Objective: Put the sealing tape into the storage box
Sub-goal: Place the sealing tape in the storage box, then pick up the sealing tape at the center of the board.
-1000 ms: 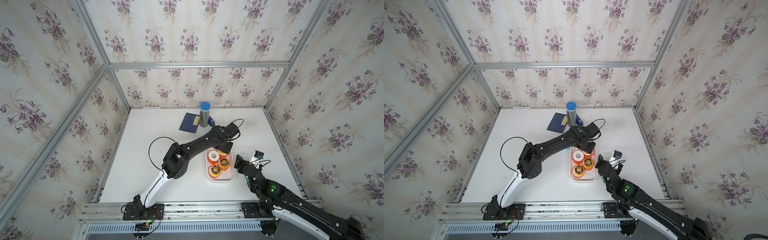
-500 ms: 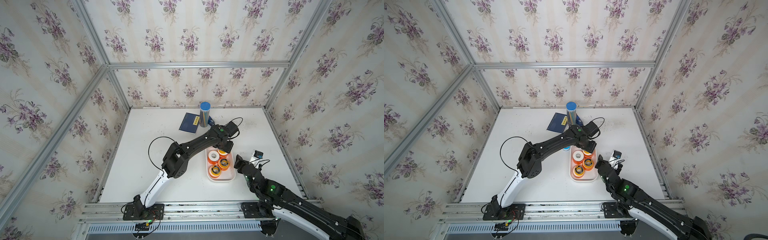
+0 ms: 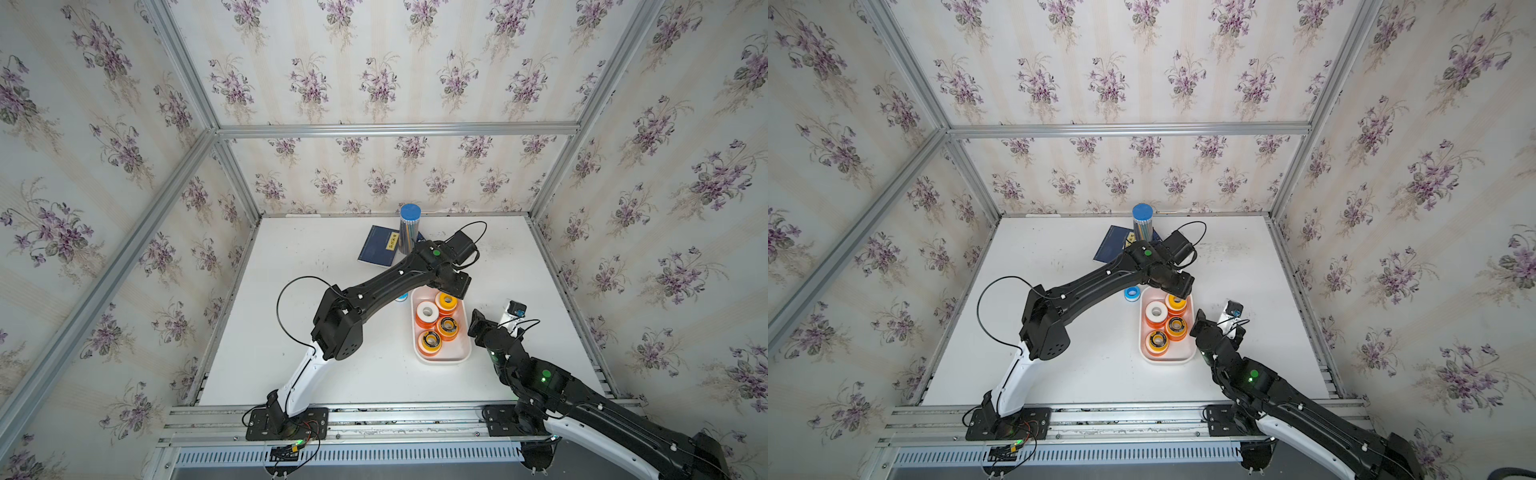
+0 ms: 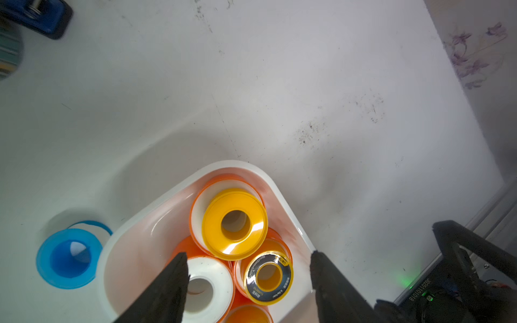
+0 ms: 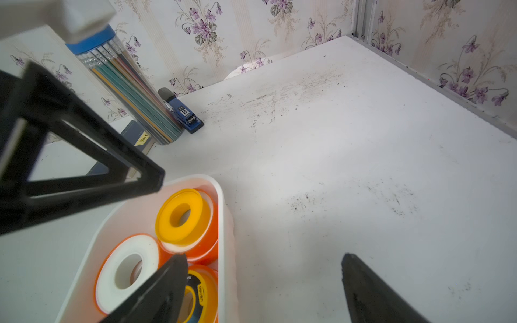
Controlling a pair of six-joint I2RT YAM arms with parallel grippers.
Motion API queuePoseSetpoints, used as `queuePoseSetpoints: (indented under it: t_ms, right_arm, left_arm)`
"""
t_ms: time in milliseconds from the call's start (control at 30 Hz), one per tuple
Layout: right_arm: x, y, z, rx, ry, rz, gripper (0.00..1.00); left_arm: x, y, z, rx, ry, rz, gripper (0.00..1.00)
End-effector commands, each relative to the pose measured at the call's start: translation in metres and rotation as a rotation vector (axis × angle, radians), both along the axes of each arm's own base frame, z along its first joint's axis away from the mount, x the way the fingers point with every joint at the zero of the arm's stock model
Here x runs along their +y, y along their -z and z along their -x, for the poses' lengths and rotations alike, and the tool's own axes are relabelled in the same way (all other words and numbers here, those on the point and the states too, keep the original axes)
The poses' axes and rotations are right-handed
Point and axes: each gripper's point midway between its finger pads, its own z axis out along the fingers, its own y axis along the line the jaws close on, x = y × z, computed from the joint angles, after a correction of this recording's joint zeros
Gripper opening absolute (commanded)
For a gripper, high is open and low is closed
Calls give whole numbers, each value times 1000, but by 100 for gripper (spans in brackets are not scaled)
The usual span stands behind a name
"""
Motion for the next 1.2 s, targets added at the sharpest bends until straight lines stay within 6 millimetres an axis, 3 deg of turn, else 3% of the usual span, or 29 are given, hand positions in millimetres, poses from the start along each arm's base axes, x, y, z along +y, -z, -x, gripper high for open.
queuePoseSetpoints:
  t_ms: [0,200,433,567,767,900,1000,1167]
  right_arm:
    - [1,-5,-1,-13,3,-7,91]
    - [14,-10,-4,-22,-72,9,92]
    - [78,-29,-15,33,-361,89,92]
    - [131,-35,-34,141,-516,188,94]
    - [203,-16,-68,343,-674,329,96]
    - [231,-4,-96,438,-718,348,95]
    - [242,4,-117,504,-746,329,95]
    - [248,27,-136,623,-787,327,94]
  left_arm:
    - [23,-17,-4,-47,-30,-29,69]
    - [75,-40,14,-97,-67,-81,69]
    - [169,-59,55,-156,-164,-112,69]
    - [222,-69,86,-187,-226,-95,70]
    - [284,-47,130,-186,-286,-114,70]
    - [308,-23,150,-208,-322,-75,70]
    - [295,-31,158,-243,-270,42,70]
    - [301,-33,159,-249,-286,26,70]
